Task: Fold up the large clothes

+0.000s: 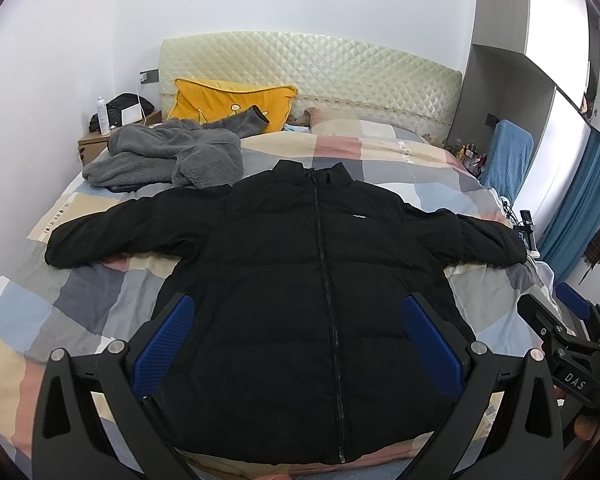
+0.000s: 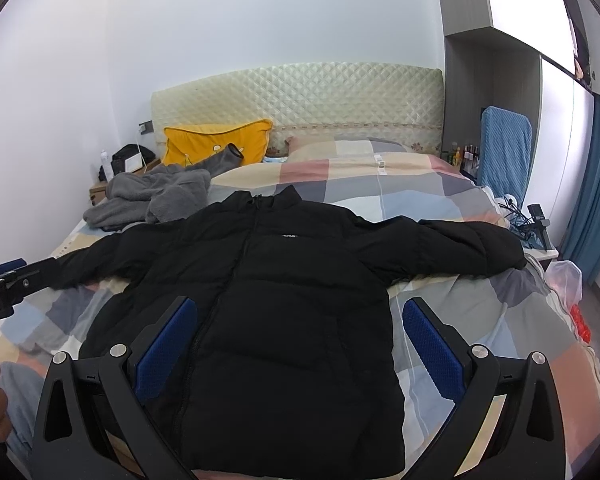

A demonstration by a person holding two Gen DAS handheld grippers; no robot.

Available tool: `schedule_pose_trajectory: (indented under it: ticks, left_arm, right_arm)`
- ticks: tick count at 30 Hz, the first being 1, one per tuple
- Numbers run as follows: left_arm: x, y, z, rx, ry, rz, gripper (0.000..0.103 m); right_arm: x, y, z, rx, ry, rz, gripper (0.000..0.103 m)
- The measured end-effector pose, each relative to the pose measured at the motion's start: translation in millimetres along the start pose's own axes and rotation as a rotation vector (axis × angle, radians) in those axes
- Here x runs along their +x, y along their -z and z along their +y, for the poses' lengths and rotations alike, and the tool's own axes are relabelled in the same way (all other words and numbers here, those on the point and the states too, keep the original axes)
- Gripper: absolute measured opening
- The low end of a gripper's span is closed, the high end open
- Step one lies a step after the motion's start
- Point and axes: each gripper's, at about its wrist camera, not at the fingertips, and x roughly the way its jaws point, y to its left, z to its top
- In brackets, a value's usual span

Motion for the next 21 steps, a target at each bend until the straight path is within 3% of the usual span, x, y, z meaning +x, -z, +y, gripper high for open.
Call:
schedule_pose_trajectory:
  ticks: [21]
  left_arm:
    - [1.1, 1.1, -1.4, -0.016, 0.020, 0.015, 0.103]
  right_arm:
    - [4.2, -0.1, -1.5, 0.003, 0.004, 0.009, 0.103]
